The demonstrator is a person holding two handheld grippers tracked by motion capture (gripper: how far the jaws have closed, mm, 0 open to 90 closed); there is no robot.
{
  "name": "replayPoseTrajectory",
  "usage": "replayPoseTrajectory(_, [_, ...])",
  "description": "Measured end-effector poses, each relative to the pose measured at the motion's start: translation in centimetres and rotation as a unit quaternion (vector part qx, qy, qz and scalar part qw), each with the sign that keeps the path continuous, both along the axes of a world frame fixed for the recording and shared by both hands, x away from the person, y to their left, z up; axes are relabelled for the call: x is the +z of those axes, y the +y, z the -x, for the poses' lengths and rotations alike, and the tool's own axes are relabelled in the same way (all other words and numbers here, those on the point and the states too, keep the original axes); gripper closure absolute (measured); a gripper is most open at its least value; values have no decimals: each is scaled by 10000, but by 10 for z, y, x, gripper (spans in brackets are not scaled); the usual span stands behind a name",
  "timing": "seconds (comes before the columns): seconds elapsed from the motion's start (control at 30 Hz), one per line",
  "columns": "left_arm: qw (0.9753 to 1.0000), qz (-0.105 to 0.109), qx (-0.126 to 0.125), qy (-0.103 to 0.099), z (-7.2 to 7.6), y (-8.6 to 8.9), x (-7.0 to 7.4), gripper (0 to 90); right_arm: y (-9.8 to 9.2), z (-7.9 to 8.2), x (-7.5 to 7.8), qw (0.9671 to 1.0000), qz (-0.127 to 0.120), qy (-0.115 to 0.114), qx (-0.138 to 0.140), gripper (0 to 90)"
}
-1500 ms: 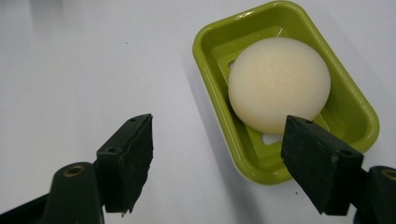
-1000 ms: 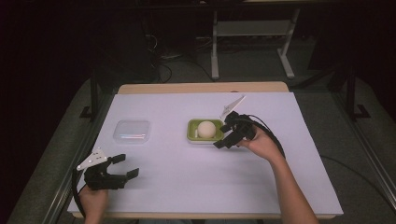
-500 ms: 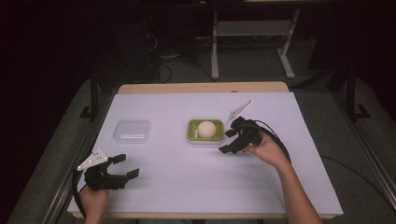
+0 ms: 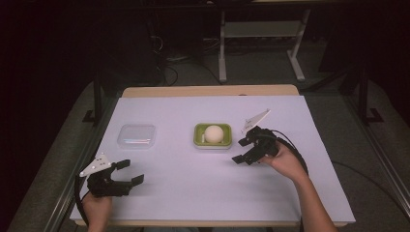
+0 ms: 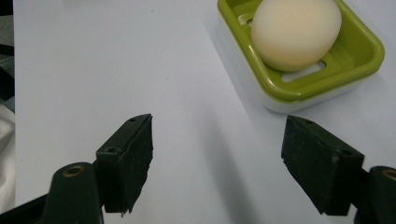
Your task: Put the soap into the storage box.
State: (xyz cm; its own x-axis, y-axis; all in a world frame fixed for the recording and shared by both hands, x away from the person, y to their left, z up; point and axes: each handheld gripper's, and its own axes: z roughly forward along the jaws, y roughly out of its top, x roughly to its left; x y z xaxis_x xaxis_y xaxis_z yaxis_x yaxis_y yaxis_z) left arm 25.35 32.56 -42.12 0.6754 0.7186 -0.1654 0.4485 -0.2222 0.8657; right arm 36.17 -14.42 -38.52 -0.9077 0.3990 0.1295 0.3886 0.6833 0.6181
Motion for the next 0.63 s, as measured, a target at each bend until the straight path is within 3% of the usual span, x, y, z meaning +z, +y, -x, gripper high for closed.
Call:
replayPoseTrajectory(0.13, [10000,-5,-3,1,0,0,0,132,-7,8,-2,10000,-70,-68,-11,242])
replayPoseTrajectory(0.4, [10000,-80,-26,26,0,0,1,132,-21,34,-10,9999,-82,2,-144,241])
replayPoseTrajectory(0.53, [10000,-82,-14,32,1,0,0,132,-33,54,-19,9994,-99,-32,-317,209])
replayPoseTrajectory(0.63, [10000,-60,-28,22,1,-1,-1,132,-45,78,-27,9982,-95,-181,-557,207])
